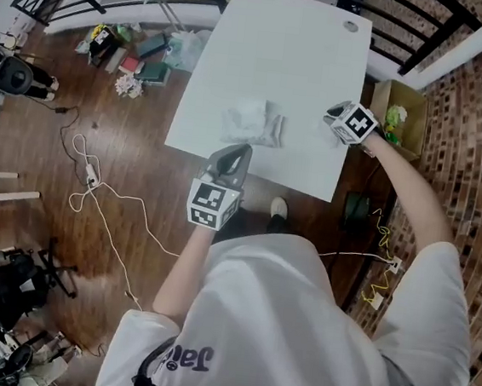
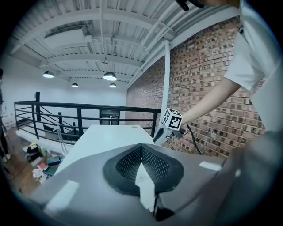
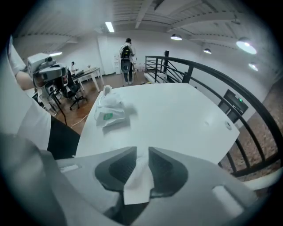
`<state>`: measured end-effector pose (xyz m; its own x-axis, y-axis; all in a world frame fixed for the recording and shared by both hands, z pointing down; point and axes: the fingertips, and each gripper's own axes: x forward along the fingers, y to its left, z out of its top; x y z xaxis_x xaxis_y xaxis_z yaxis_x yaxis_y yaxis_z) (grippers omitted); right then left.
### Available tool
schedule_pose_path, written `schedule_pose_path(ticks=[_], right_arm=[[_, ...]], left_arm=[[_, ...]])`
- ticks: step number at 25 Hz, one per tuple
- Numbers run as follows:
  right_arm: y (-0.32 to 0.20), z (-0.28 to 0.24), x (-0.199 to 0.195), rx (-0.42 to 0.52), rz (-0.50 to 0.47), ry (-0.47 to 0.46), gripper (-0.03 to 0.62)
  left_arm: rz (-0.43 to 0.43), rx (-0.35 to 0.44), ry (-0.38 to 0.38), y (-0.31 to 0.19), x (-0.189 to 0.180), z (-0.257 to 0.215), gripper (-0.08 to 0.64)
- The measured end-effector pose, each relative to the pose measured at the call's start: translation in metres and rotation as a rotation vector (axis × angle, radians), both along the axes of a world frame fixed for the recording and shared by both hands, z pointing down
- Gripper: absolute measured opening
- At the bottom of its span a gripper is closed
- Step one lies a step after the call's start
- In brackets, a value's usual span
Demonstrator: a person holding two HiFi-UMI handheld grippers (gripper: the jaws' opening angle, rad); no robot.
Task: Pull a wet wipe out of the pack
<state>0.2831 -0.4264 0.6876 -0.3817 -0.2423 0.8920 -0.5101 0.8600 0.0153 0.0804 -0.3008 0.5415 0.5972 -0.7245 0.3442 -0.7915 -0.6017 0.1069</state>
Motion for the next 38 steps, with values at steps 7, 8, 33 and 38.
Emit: schedule_pose_path(ticks=[7, 8, 33, 38], right_arm=[[0.002, -0.074, -0.020, 0.093, 0.200, -0.272, 0.112], [0.009, -0.094, -0.028, 0.126, 0.216, -0.325, 0.112], [0.339, -0.208, -0.265, 0.470, 0.857, -0.768, -0.008], [0.340, -0.261, -0.264, 0.641, 0.704, -0.717, -0.008]], left_arm=[[-0.008, -0.011, 0.075, 0.021, -0.003, -0.009, 0.015], [-0.004, 0.000, 0.087, 0.021, -0.006, -0.013, 0.015], [0.122, 0.198, 0.208, 0.181, -0.166, -0.105, 0.015], [0.109, 0.284, 0.210, 0.193, -0.138, -0.130, 0.015]])
